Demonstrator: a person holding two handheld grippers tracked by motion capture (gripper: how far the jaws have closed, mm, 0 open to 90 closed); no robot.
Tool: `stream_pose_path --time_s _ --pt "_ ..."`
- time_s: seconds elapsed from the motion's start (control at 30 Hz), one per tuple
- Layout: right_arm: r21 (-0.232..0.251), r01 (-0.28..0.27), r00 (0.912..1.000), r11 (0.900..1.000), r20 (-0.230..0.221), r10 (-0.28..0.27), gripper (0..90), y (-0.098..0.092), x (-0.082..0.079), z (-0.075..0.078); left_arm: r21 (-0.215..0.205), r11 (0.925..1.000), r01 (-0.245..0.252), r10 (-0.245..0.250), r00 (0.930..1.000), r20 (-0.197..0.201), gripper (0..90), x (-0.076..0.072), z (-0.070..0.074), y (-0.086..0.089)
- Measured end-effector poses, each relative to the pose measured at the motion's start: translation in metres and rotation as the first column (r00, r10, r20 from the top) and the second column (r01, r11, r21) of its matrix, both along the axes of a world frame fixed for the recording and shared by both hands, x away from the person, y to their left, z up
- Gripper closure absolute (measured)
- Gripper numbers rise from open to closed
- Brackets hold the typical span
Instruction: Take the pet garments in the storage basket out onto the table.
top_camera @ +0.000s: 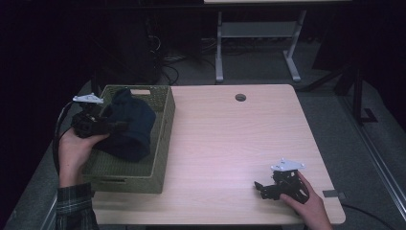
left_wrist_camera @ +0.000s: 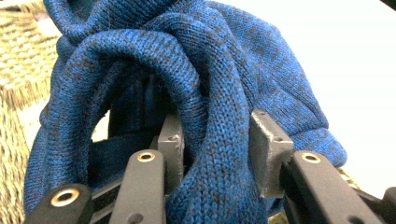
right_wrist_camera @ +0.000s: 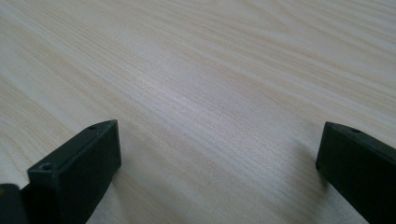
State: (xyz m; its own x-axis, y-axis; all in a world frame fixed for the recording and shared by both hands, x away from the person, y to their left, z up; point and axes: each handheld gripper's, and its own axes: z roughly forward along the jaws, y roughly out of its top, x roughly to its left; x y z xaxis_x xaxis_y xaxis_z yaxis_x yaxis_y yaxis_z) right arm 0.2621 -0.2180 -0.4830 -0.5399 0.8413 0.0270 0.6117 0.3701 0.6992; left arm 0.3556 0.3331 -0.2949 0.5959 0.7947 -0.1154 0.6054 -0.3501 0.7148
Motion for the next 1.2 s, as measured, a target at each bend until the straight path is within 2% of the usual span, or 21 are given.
stream_pose_path --time_s 0.2,0.5,0.63,0.73,1.13,1.2 --pt "-0.001 -0.002 1.0 1.0 0.002 0.002 0.0 0.0 0.0 0.0 -0.035 0.9994 0.007 -0.005 0.9987 0.05 60.9 -0.009 0.014 -0.003" --pt "0.0 -0.001 1.0 1.0 0.0 0.001 0.0 0.0 0.0 0.0 -0.09 0.9944 0.056 -0.048 0.9949 0.088 61.0 -0.011 0.03 -0.011" --pt "0.001 -0.002 1.0 1.0 0.0 0.002 0.0 0.0 0.0 0.0 -0.122 0.9878 0.097 -0.084 0.9905 0.109 61.1 -0.011 0.035 -0.018" --pt "0.001 -0.003 1.0 1.0 0.0 0.003 0.0 0.0 0.0 0.0 -0.148 0.98 0.133 -0.116 0.9863 0.117 61.1 -0.01 0.037 -0.025" --pt "0.002 -0.004 1.0 1.0 -0.001 0.004 0.0 0.0 0.001 0.0 -0.172 0.9591 0.225 -0.199 0.9678 0.153 61.3 -0.001 0.045 -0.059" --pt "0.001 -0.004 1.0 1.0 -0.001 0.004 0.0 0.0 0.001 0.0 -0.181 0.9533 0.242 -0.214 0.9638 0.159 61.3 0.001 0.046 -0.065"
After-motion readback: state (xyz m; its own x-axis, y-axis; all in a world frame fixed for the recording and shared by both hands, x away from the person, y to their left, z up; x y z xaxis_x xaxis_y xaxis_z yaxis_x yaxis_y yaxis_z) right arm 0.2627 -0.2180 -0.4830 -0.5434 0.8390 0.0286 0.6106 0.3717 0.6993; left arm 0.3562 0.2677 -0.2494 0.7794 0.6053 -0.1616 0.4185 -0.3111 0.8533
